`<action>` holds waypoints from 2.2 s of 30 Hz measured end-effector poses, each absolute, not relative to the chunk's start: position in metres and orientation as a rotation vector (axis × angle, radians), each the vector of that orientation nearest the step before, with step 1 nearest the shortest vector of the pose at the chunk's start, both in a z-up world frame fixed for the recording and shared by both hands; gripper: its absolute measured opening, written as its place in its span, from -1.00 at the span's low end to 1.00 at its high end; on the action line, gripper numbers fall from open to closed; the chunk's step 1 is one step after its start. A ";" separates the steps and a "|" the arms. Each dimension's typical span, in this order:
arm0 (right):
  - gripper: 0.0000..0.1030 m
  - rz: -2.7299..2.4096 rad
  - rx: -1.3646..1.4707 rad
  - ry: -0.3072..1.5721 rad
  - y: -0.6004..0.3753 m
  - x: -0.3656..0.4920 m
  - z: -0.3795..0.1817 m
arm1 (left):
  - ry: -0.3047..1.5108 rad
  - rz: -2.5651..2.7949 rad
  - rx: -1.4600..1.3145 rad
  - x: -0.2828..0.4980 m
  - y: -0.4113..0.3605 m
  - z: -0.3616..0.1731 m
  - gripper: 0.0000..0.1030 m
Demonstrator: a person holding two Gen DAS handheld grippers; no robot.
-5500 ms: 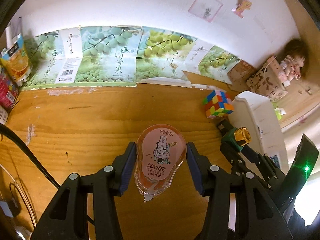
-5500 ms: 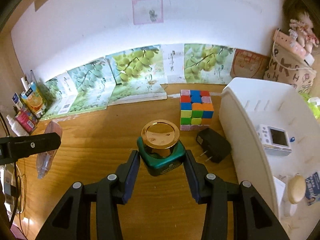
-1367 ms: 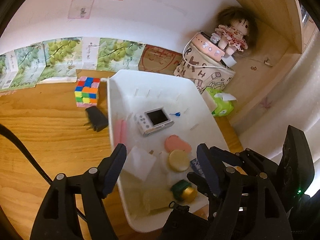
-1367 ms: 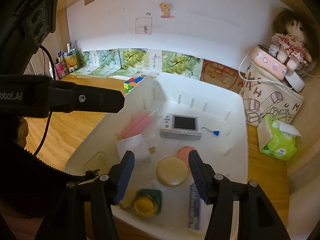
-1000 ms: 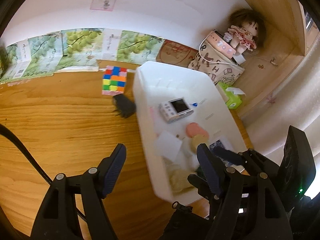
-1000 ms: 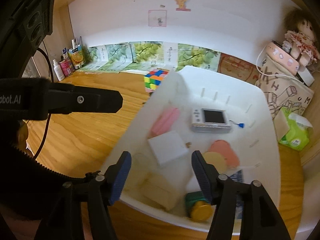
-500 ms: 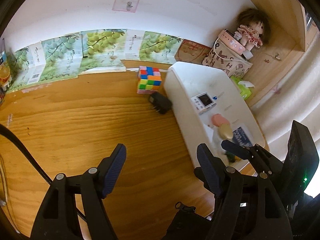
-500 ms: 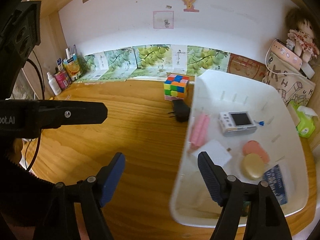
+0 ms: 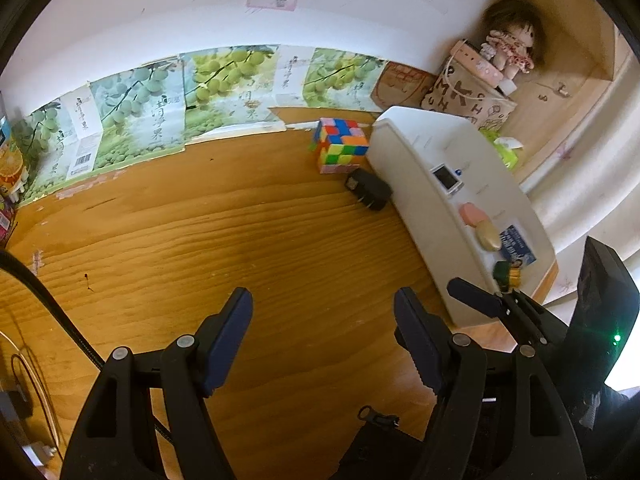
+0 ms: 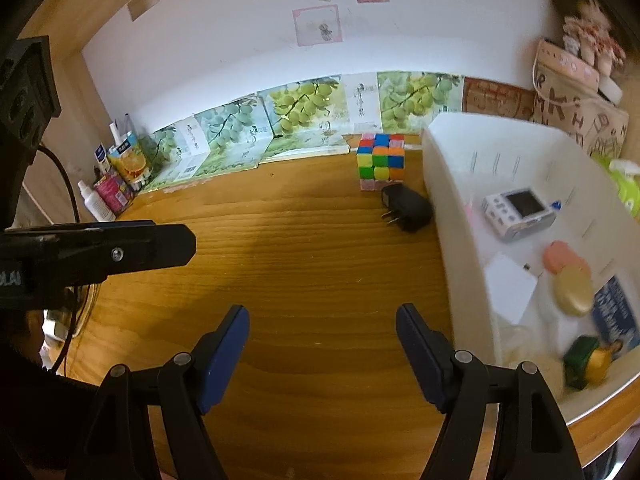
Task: Organize rigid objects
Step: 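Withdraw both tools toward the Rubik's cube and black charger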
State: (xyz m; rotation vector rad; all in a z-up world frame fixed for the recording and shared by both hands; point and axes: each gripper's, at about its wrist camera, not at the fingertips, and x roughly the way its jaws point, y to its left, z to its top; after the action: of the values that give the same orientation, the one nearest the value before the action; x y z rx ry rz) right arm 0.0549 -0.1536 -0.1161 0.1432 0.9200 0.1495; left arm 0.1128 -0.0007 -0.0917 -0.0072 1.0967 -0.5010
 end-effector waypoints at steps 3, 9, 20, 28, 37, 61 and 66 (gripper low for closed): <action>0.48 0.122 0.176 0.923 -0.153 0.056 -0.119 | 1.099 -0.498 0.012 0.119 0.002 -0.095 0.48; 0.48 0.069 0.231 0.934 -0.153 0.060 -0.122 | 1.113 -0.478 0.044 0.135 0.004 -0.102 0.48; 0.59 -0.003 0.263 0.881 -0.151 0.087 -0.106 | 1.052 -0.452 0.096 0.170 0.011 -0.085 0.48; 0.59 -0.142 0.337 0.912 -0.150 0.122 -0.111 | 1.023 -0.429 0.146 0.200 0.018 -0.068 0.61; 0.59 -0.261 0.366 0.754 -0.133 0.140 -0.101 | 0.990 -0.390 0.220 0.242 0.018 -0.054 0.61; 0.59 -0.490 0.359 0.653 -0.148 0.174 -0.149 | 0.915 -0.707 0.607 0.302 -0.123 -0.087 0.61; 0.59 -0.507 0.352 0.687 -0.146 0.179 -0.158 | 0.959 -0.780 0.652 0.306 -0.147 -0.106 0.61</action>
State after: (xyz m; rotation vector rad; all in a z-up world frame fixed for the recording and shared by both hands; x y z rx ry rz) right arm 0.1789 -0.1463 -0.1575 0.3518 0.6874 -0.5069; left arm 0.3056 -0.1470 -0.1062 0.6523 0.9587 -0.7796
